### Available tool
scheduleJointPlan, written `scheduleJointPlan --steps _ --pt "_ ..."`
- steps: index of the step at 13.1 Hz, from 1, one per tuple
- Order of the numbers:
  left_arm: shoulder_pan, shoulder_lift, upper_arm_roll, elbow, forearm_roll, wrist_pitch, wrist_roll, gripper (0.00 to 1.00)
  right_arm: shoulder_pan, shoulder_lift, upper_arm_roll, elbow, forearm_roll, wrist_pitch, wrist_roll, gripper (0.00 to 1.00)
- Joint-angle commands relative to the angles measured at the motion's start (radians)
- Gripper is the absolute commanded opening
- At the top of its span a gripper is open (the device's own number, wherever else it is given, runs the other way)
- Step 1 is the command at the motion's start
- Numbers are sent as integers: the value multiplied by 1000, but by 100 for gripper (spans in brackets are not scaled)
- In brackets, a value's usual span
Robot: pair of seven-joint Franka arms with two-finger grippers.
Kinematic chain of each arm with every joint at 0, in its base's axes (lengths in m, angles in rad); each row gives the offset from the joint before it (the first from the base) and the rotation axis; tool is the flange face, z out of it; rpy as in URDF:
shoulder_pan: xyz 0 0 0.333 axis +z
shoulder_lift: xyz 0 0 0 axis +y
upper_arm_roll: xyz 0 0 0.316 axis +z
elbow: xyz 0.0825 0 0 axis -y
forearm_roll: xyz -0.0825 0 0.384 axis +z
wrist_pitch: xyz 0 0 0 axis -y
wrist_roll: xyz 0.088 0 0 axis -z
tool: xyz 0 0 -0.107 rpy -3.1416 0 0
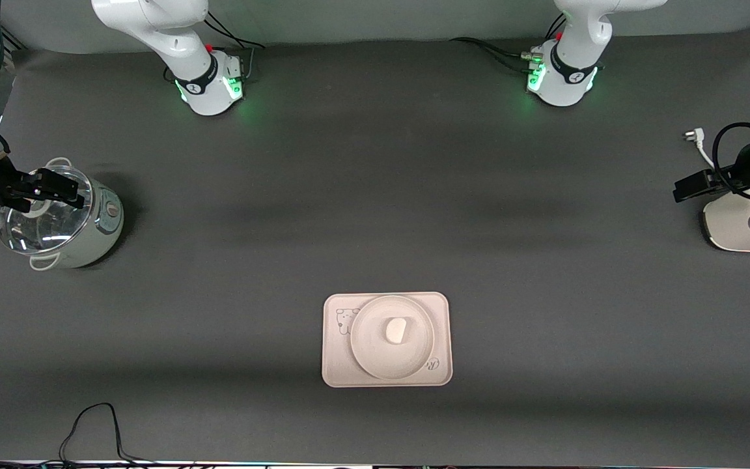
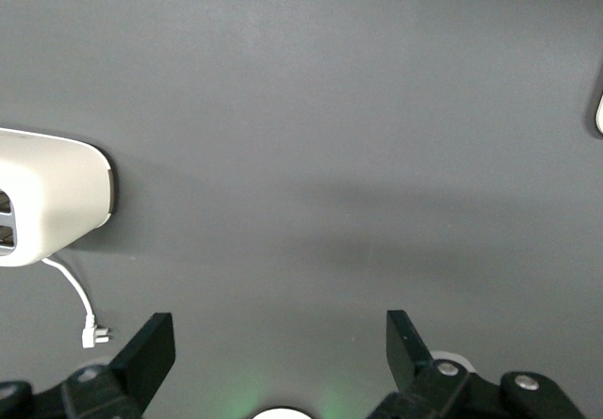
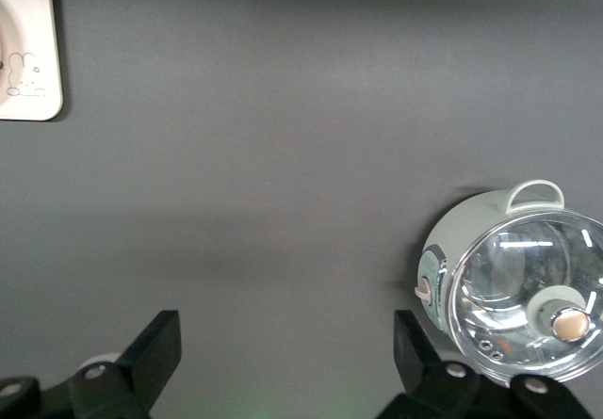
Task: Place bun in plate and plate on tray
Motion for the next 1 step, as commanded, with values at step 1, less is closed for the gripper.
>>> scheduleJointPlan --steps 1 --pt "-11 2 8 19 -2 -20 -3 100 -8 -23 8 -21 -24 -2 -4 100"
